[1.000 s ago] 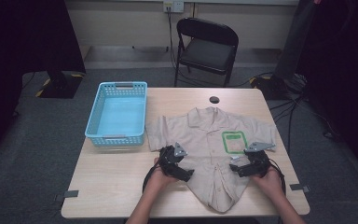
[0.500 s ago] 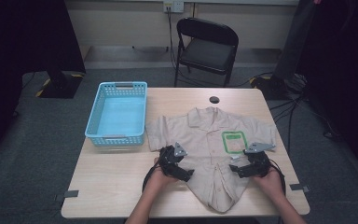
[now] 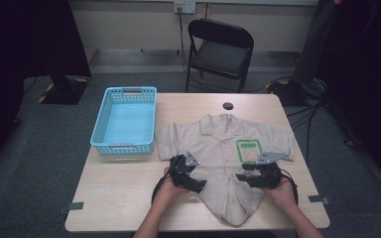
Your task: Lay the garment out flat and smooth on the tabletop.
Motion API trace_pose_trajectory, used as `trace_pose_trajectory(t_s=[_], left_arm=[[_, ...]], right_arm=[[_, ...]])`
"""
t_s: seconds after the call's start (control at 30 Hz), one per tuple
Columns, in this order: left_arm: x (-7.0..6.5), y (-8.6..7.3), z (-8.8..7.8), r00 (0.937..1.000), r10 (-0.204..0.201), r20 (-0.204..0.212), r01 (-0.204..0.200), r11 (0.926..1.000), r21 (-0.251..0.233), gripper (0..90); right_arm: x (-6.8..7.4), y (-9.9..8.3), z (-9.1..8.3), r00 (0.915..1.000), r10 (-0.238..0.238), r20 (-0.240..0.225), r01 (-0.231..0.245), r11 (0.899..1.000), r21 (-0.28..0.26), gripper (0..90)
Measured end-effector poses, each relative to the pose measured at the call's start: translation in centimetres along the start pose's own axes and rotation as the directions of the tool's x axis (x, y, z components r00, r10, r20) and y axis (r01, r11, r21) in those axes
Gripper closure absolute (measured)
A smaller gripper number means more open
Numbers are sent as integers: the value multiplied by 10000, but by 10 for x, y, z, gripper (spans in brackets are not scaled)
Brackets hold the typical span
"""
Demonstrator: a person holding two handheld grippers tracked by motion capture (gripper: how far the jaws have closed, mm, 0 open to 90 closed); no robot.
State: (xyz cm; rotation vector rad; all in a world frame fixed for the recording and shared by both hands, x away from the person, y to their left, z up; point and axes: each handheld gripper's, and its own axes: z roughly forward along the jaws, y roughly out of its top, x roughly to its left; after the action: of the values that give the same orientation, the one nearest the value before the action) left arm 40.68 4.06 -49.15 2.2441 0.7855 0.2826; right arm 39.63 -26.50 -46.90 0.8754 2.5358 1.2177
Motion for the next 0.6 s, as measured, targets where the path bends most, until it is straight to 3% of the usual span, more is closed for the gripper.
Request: trace_pose_trajectory(t_s=[0.27, 0.3, 0.43, 0.53, 0.6], left_arm=[[0, 0, 0, 10000, -2, -2, 2, 10000, 0, 0], [0, 0, 0, 10000, -2, -2, 2, 10000, 0, 0], [0, 0, 0, 10000, -16, -18, 16, 10000, -6, 0], [0, 1, 1, 10000, -35, -32, 35, 10000, -7, 0], [0, 1, 1, 10000, -39, -29, 39, 10000, -7, 0]], right_arm=[[1, -1, 20, 9997, -237, 34, 234, 9979, 612, 520], [1, -2, 20, 9998, -192, -6, 192, 9986, 500, 530], [0, -4, 19, 9995, -321, -58, 323, 9986, 429, 631], [1, -6, 20, 9987, -358, -351, 366, 9991, 229, 775], [1, -6, 20, 9987, -306, -407, 314, 9993, 184, 798]])
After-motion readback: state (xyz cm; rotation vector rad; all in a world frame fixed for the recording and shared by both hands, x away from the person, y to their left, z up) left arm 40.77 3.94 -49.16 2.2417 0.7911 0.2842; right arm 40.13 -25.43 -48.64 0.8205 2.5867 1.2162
